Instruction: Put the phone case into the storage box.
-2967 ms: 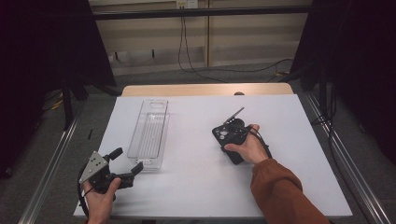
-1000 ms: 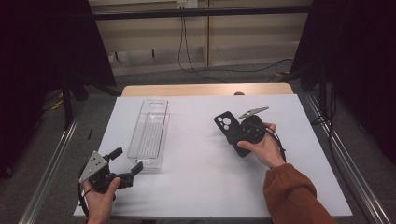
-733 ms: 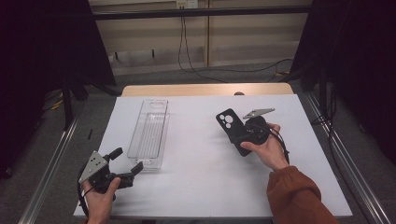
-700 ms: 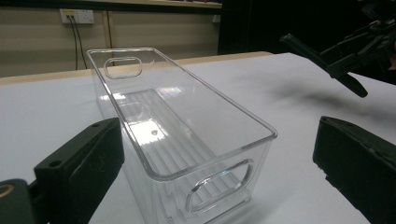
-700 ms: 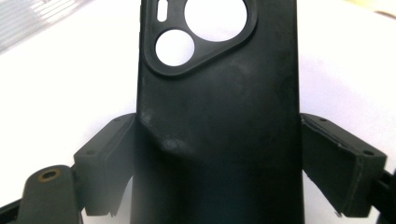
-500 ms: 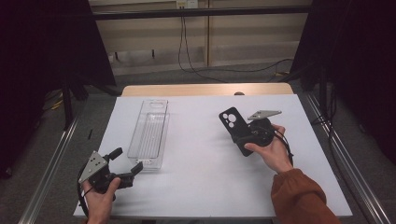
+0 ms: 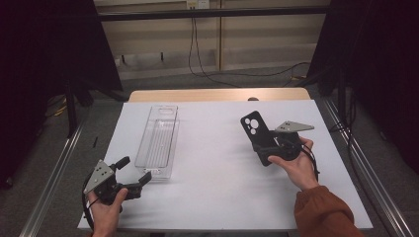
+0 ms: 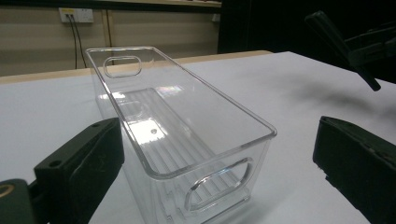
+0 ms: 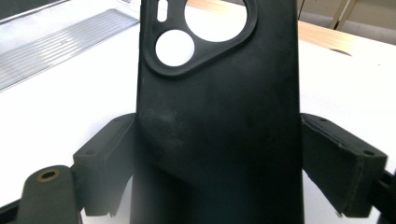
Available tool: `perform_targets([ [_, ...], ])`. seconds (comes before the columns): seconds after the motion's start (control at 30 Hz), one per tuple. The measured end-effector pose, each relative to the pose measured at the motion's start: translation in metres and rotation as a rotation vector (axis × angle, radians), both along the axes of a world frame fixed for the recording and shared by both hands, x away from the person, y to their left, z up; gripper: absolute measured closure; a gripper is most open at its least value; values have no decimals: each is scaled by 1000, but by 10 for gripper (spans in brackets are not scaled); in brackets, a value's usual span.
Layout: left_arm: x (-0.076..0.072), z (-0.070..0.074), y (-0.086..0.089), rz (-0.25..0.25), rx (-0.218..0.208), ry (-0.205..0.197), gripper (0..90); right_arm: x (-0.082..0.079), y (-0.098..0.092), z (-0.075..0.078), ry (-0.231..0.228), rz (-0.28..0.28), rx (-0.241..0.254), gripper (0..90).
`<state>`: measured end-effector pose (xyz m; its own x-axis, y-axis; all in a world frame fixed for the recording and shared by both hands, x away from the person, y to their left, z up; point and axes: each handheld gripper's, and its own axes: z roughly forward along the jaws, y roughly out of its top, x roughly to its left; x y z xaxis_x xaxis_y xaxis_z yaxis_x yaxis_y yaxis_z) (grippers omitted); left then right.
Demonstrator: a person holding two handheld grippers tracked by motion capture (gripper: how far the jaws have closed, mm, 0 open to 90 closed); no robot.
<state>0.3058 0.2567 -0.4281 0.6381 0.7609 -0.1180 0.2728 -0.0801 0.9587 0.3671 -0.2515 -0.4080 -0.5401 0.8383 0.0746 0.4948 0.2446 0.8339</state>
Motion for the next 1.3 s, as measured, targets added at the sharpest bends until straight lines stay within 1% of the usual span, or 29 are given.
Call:
perform_targets([
  [0.07, 0, 0, 0, 5, -4, 2, 21, -5, -2, -1, -14, 2, 18, 151],
  [0.13, 0, 0, 0, 4, -4, 2, 21, -10, -5, -3, -27, 2, 22, 151],
  [0.17, 0, 0, 0, 4, -2, 2, 21, -12, -6, -4, -32, 5, 31, 151],
  [0.23, 0, 0, 0, 1, 5, 1, 21, -16, -8, -6, -40, 8, 38, 151],
  [0.33, 0, 0, 0, 1, 3, 3, 21, -22, -12, -9, -49, 11, 59, 151],
  [0.43, 0, 0, 0, 2, -5, 2, 21, -29, -15, -12, -67, 17, 92, 150],
  [0.5, 0, 0, 0, 2, -4, 3, 21, -32, -16, -15, -82, 30, 121, 150],
  [0.53, 0, 0, 0, -2, 4, 3, 21, -34, -16, -16, -92, 34, 131, 150],
  [0.57, 1, 0, -1, -2, 4, 5, 21, -36, -16, -17, -96, 38, 133, 149],
  [0.7, 0, 0, -2, -10, 8, 1, 21, -40, -12, -19, -87, 70, 147, 148],
  [0.77, 0, 0, -2, -11, 2, 0, 21, -44, -10, -19, -89, 89, 162, 148],
  [0.8, 0, 0, -2, -11, 6, 1, 21, -46, -8, -18, -95, 104, 150, 147],
  [0.83, 0, 0, -2, -8, 5, 4, 21, -48, -7, -18, -103, 110, 156, 148],
  [0.87, 0, 0, -2, -12, 5, 5, 21, -49, -6, -18, -99, 119, 170, 147],
  [0.93, 0, 0, -3, -18, 4, 4, 21, -52, -5, -17, -109, 133, 171, 147],
  [0.97, 0, 0, -3, -19, 4, 4, 20, -53, -4, -18, -105, 142, 185, 147],
  [1.03, 0, 0, -5, -23, 0, 7, 20, -56, -3, -17, -108, 147, 183, 147],
  [1.1, 0, 0, -7, -28, 4, 6, 21, -57, -1, -18, -110, 156, 197, 147],
  [1.13, 0, 1, -7, -32, 2, 7, 21, -58, 0, -18, -113, 160, 194, 147],
  [1.3, 0, 1, -10, -44, 4, 6, 21, -62, 8, -19, -112, 203, 199, 147],
])
